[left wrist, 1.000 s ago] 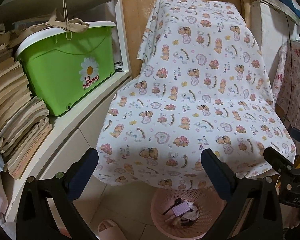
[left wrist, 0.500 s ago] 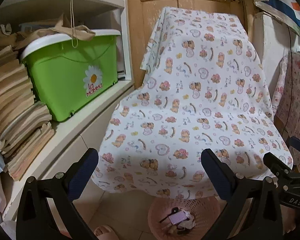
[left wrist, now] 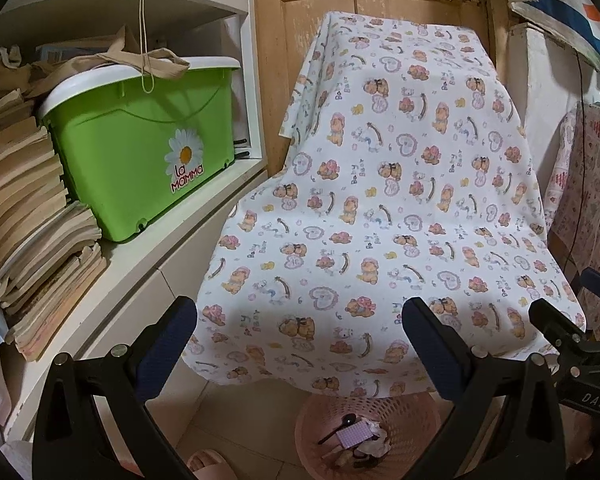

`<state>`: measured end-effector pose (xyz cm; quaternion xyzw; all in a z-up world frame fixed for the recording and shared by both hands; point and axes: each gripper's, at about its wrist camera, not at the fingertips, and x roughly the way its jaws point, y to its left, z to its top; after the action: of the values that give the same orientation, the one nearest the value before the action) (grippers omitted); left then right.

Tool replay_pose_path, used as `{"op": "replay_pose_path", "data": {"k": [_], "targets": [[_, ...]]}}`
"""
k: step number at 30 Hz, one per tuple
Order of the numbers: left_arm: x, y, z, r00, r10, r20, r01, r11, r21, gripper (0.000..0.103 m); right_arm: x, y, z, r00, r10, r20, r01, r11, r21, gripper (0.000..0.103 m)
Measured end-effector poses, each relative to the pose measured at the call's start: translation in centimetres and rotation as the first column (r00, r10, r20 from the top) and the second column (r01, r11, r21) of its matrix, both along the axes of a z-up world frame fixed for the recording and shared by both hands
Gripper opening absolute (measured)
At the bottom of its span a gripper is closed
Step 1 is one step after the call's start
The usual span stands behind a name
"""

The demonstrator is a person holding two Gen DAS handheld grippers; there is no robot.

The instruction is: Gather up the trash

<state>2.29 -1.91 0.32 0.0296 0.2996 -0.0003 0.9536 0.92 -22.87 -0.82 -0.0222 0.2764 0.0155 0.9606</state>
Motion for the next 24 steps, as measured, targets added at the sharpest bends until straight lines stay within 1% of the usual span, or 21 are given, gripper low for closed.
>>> {"op": "replay_pose_path", "data": {"k": [7,13,17,24], "targets": [[-0.02,0.24,-0.17,1.000,0.000,-0.012,0.000,1.000,-0.002,0.102,0.17,-0.18,-0.08,1.000,0.001,0.000,-0.001,1.000,-0.011,0.103],[0.15,0.11,-0.30,1.000,-0.003,-0.016,0.003,1.000,0.000,0.102,0.44,-0.55,-0.24,1.000,0.006,-0.013,-0.006,1.000,0.025,0.103],[0.35,-0.06,-0.56,0.999,-0.019,-0.030,0.019,1.000,-0.011,0.102,0.60,-0.61,-0.35,1.000,0.003,-0.011,-0.003,1.000,0.019,0.103],[0.65,-0.03,-0.55,0.999,-0.020,-0.033,0.019,1.000,-0.013,0.102,0.69,-0.76,-0.37,1.000,0.008,-0.013,-0.008,1.000,0.023,0.103]]}}
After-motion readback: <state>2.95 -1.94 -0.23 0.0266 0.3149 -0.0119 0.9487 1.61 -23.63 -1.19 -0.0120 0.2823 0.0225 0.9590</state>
